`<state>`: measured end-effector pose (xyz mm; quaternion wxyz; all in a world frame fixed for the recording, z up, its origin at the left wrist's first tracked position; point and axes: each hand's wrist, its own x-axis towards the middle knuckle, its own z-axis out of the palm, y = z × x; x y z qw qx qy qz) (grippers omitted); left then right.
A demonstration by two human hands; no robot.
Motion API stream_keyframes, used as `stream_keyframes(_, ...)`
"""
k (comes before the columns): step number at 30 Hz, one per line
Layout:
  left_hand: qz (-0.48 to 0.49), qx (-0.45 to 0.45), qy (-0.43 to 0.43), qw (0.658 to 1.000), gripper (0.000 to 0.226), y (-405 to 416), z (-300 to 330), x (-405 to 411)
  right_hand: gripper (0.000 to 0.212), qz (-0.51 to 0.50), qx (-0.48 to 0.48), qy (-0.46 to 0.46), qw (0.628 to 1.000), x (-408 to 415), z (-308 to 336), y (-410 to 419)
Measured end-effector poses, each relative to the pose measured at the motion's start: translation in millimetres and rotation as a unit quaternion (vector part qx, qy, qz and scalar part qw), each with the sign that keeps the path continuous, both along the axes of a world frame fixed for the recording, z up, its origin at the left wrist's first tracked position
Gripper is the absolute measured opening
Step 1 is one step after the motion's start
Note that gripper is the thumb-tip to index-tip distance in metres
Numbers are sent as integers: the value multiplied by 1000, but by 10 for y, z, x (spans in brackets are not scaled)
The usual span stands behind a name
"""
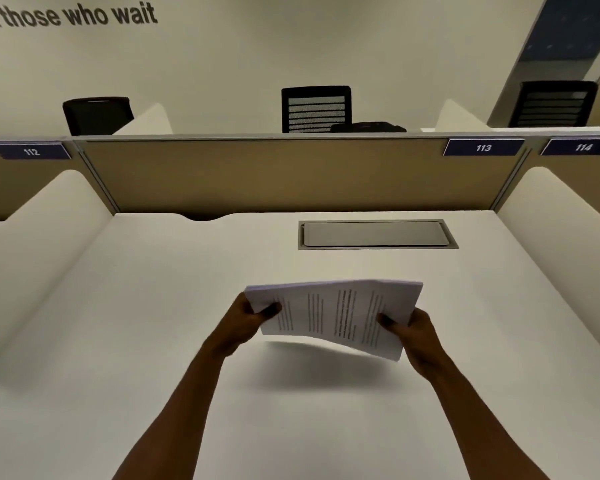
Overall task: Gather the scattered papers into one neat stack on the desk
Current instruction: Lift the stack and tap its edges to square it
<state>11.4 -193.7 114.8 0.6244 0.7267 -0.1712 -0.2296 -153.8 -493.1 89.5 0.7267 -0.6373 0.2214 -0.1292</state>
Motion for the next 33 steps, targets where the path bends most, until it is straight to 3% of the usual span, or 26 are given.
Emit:
stream_keyframes(4,33,19,29,999,27,-53,-411,-190,25,-18,-4,57,998,-139,-355,131)
stream_keyframes(11,87,7,28,996,24,45,-401,-140,22,-6,-66,26,997,-14,-191,133)
stream_keyframes(16,75,44,45,995,28,51,-553,-235,23,1,-101,72,992,-99,-405,169)
stream_keyframes(21,75,19,38,996,23,28,-464,-198,22,-13,-105,48,993,-76,-310,116)
stream_keyframes(28,62,68,41,995,26,67,-496,-287,21,-11,-136,69,988,-149,-381,130)
stream_keyframes(29,73,62,26,995,35,65,-434,-270,22,-9,-153,67,986,-121,-315,101)
stream_keyframes(31,133,65,-36,988,73,51,-229,-190,21,1,-200,57,978,-18,-108,35)
stream_keyframes(33,202,95,-158,962,105,33,67,-84,14,16,-266,43,963,101,144,-23)
